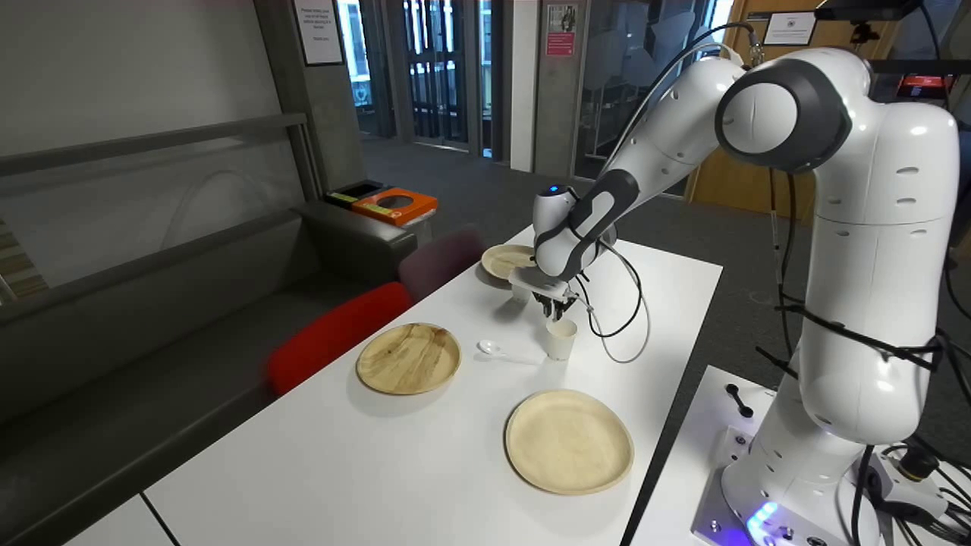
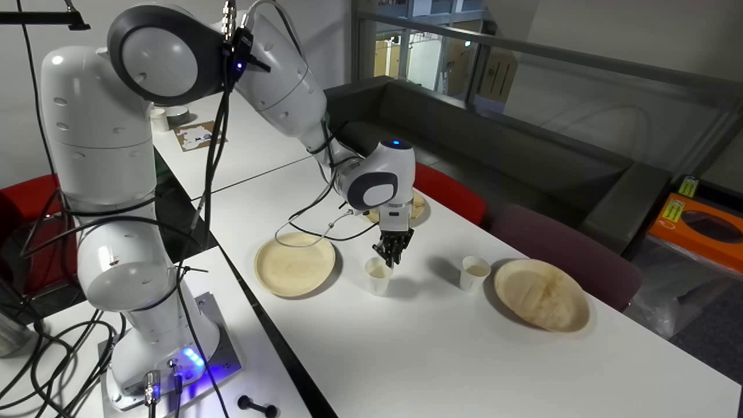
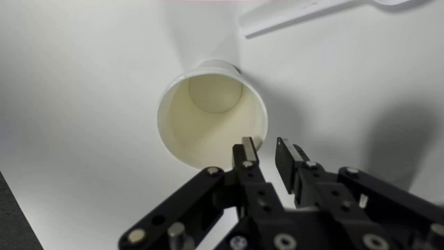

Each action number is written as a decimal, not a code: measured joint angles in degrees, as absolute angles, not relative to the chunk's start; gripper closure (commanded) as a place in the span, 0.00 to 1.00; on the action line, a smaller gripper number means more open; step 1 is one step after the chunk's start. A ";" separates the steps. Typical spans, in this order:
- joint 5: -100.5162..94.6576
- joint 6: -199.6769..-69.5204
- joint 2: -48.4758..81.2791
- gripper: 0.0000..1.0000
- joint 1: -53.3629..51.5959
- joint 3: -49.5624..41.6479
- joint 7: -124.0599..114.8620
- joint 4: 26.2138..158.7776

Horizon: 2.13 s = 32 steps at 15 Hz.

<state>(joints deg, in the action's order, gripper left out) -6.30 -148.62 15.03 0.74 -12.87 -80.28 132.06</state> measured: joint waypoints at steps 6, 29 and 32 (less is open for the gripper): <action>-6.53 -148.62 15.03 0.58 0.74 -12.87 -80.28 132.08; -10.43 -148.64 15.84 0.99 -0.22 -12.88 -82.83 132.42; -11.68 -155.96 15.86 0.99 -0.84 -14.14 -88.85 133.17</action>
<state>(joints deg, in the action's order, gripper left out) -11.68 -155.96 15.86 -0.84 -14.14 -88.85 133.17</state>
